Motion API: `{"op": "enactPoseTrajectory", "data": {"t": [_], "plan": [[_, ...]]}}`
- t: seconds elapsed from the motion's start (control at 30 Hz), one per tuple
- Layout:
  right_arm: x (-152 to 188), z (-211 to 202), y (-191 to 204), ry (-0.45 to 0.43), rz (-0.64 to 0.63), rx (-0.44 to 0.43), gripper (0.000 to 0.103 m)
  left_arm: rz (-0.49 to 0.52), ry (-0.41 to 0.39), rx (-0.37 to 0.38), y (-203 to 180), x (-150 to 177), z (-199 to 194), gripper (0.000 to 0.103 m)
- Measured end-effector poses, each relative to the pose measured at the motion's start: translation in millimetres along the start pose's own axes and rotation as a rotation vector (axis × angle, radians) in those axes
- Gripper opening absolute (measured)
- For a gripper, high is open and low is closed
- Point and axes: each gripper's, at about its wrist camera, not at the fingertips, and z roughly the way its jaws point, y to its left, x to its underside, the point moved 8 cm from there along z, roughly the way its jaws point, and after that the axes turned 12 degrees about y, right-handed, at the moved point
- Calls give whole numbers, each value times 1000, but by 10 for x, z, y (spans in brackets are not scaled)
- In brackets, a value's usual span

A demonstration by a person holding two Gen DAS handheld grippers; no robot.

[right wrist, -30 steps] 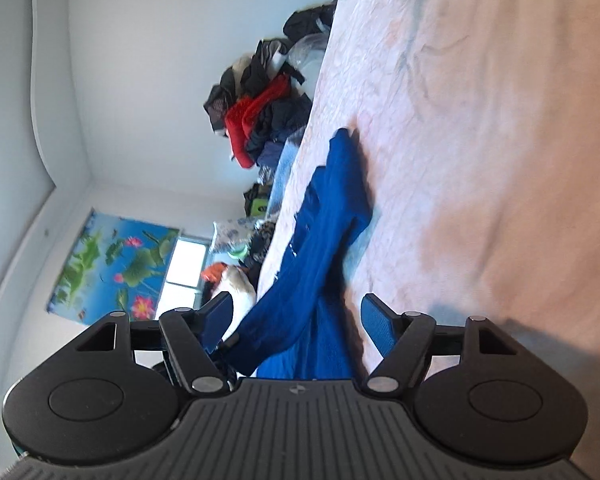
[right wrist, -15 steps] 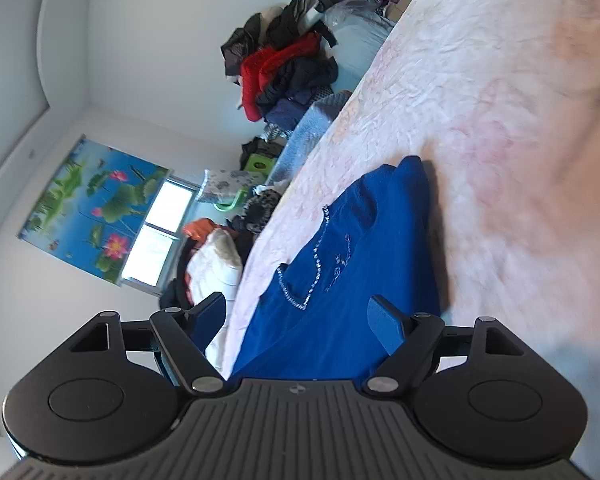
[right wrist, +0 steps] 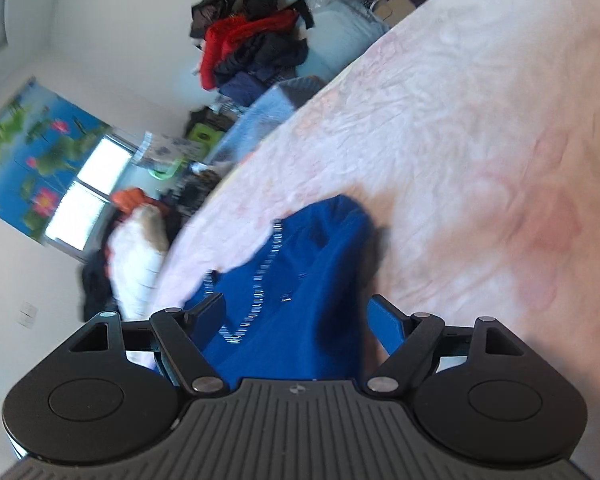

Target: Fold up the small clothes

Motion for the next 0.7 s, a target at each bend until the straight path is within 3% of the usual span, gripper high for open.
{"op": "enactPoseTrajectory", "data": {"t": [0.13, 0.23, 0.3, 0.37, 0.5, 0.63, 0.67, 0.7], "plan": [[10, 214, -123, 69, -9, 82, 74, -24, 1, 8, 124, -15, 31, 4], [32, 262, -44, 65, -62, 80, 63, -16, 16, 6, 127, 0, 84, 4], [39, 333, -42, 91, -59, 79, 29, -12, 20, 7, 124, 11, 93, 4], [59, 404, -57, 120, -64, 100, 15, -17, 19, 11, 126, 13, 90, 4], [36, 263, 38, 77, -180, 178, 12, -8, 29, 14, 113, 41, 102, 4], [-25, 202, -199, 88, -144, 193, 11, 30, 60, 10, 48, 140, 207, 4], [0, 206, -219, 90, -142, 182, 14, 30, 62, 2, 46, 150, 244, 4], [21, 185, -229, 83, -119, 167, 25, 22, 64, 2, 55, 153, 274, 4]]}}
